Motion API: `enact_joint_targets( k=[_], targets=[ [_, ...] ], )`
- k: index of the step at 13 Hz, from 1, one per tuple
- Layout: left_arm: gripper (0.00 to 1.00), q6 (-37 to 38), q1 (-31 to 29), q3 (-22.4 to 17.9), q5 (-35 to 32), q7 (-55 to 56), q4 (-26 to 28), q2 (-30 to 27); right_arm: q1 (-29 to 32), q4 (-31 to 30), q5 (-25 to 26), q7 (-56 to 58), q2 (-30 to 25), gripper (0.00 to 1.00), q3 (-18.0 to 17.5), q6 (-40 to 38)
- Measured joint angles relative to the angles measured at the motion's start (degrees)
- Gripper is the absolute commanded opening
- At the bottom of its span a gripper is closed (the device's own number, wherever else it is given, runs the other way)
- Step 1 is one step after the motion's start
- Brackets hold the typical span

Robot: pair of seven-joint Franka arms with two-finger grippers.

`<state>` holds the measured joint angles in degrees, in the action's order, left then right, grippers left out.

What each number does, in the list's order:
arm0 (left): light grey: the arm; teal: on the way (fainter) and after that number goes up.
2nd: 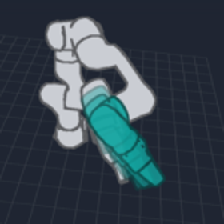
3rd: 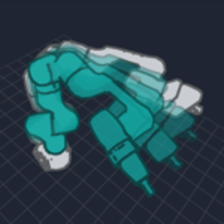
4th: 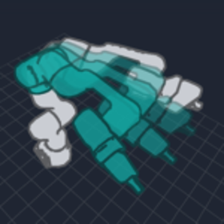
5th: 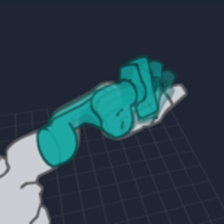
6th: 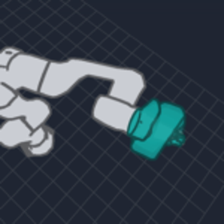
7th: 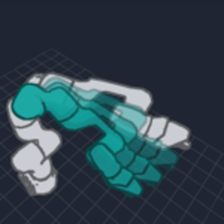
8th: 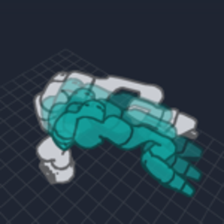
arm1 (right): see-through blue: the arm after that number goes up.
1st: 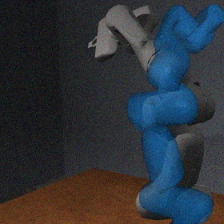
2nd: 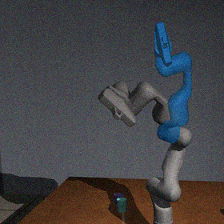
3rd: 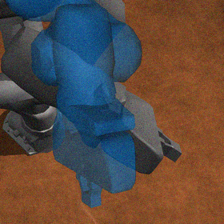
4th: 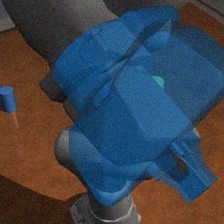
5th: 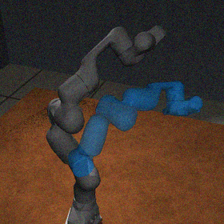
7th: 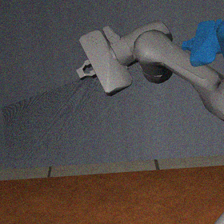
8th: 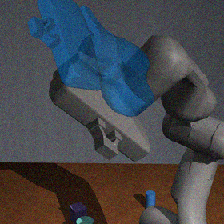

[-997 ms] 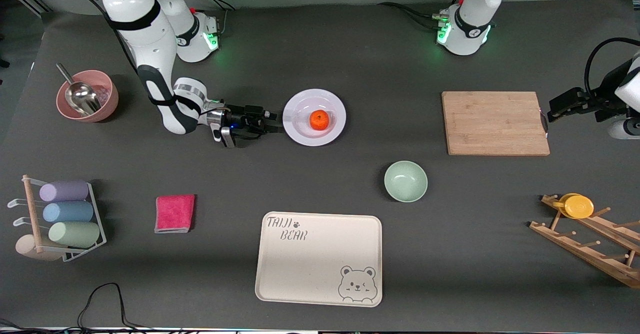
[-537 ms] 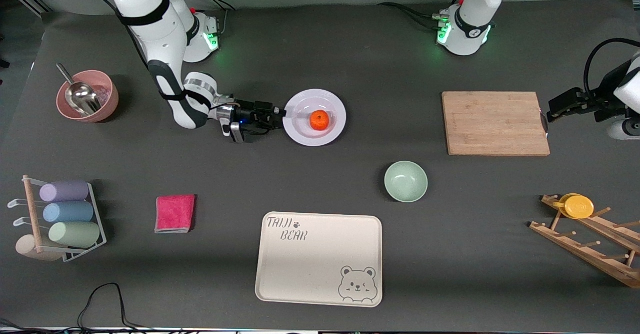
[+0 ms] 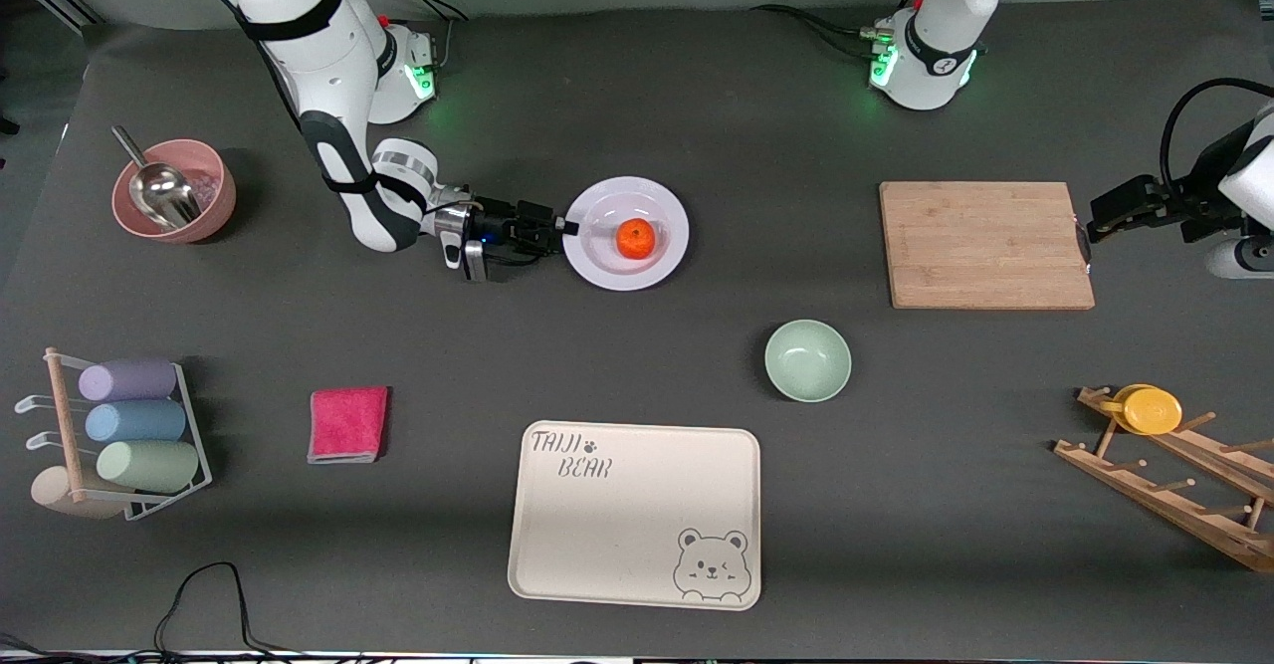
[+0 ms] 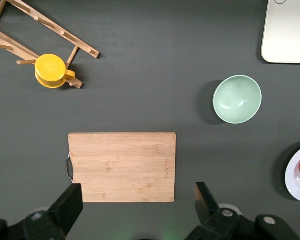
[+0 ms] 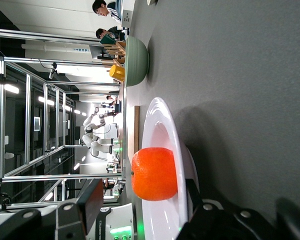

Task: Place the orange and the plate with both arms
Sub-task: 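Slide the right gripper to the plate rim and grip it, then drag the plate with the right gripper onto the bear tray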

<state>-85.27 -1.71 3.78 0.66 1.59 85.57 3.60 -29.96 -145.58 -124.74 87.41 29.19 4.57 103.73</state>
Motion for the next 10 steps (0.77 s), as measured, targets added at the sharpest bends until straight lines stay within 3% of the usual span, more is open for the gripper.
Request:
enact_joint_targets(
  k=[6, 10],
  targets=[
    [1.00, -0.64, -0.01, -0.26, 0.00, 0.00, 0.00, 0.00, 0.00, -0.02, 0.00, 1.51, 0.05, 0.00, -0.01, 0.67],
    [1.00, -0.65, 0.01, -0.25, 0.00, -0.01, 0.00, 0.00, -0.01, -0.03, -0.01, 2.80, 0.20, 0.00, -0.01, 1.15]
  ],
)
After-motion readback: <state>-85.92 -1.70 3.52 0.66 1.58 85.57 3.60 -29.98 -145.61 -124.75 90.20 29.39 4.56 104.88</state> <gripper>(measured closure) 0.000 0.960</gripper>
